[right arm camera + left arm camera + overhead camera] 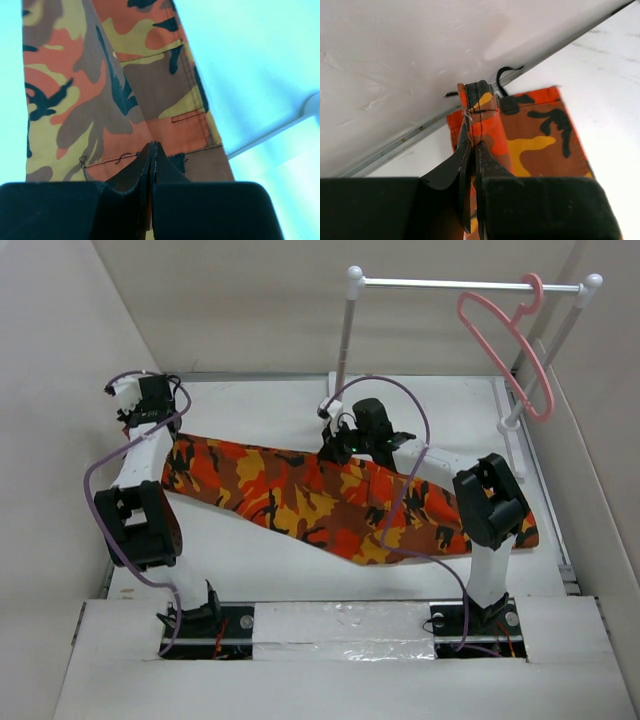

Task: Place the trousers on the hanger
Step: Fold the trousers at the center of the board.

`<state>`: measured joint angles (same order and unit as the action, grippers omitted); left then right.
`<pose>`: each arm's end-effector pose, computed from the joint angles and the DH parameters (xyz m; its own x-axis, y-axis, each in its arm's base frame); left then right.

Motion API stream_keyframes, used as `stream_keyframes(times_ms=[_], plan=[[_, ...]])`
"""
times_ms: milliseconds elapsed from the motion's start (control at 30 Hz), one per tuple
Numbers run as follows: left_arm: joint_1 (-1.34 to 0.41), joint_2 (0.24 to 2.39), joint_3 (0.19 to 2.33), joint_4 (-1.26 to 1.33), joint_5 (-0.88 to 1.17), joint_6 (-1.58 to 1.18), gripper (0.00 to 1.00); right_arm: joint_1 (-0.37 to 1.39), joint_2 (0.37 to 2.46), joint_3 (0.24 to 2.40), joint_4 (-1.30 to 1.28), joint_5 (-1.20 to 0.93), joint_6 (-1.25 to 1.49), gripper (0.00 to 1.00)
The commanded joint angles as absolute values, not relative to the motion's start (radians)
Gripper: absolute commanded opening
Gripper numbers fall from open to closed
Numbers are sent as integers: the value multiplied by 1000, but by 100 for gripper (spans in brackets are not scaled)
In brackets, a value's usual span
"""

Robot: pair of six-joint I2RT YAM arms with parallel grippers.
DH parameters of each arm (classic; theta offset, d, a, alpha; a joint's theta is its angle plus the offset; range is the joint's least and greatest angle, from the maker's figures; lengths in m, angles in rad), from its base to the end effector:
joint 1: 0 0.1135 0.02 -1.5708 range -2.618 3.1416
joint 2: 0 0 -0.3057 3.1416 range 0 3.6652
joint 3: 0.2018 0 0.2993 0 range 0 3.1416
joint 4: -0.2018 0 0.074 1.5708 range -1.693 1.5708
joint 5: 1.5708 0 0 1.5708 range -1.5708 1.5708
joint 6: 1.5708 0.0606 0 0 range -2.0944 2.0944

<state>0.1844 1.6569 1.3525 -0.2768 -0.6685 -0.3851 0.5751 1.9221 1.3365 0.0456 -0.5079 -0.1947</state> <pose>0.4312 0.1186 0.3207 -0.2548 -0.3474 -0.9024 -0.8080 0.5891 0.0014 0.4133 0.3030 0.2232 -0.2636 -0.3723 -0.8899 -0.8932 0.4427 0.0794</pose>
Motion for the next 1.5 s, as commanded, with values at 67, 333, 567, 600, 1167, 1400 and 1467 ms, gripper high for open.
stream_keyframes(times_ms=[67, 333, 567, 600, 1167, 1400, 1467], plan=[[202, 1773, 1419, -340, -784, -364, 0, 552, 1948, 1430, 66, -439, -212, 0], [202, 2000, 1678, -431, -810, -348, 0, 543, 2025, 1525, 35, -377, -221, 0], [175, 2200, 1873, -455, -830, -328, 8, 522, 2082, 1560, 21, -335, -216, 0], [175, 2221, 1893, -456, -828, -336, 23, 522, 2082, 1559, 25, -331, -210, 0], [126, 1879, 1427, -265, -697, -426, 61, 532, 1663, 1170, 158, -284, -100, 61], [199, 1757, 1270, -273, -540, -497, 41, 563, 1432, 878, 253, -244, -38, 0], [209, 1747, 1314, -284, -561, -485, 40, 563, 1413, 853, 249, -261, -43, 0]])
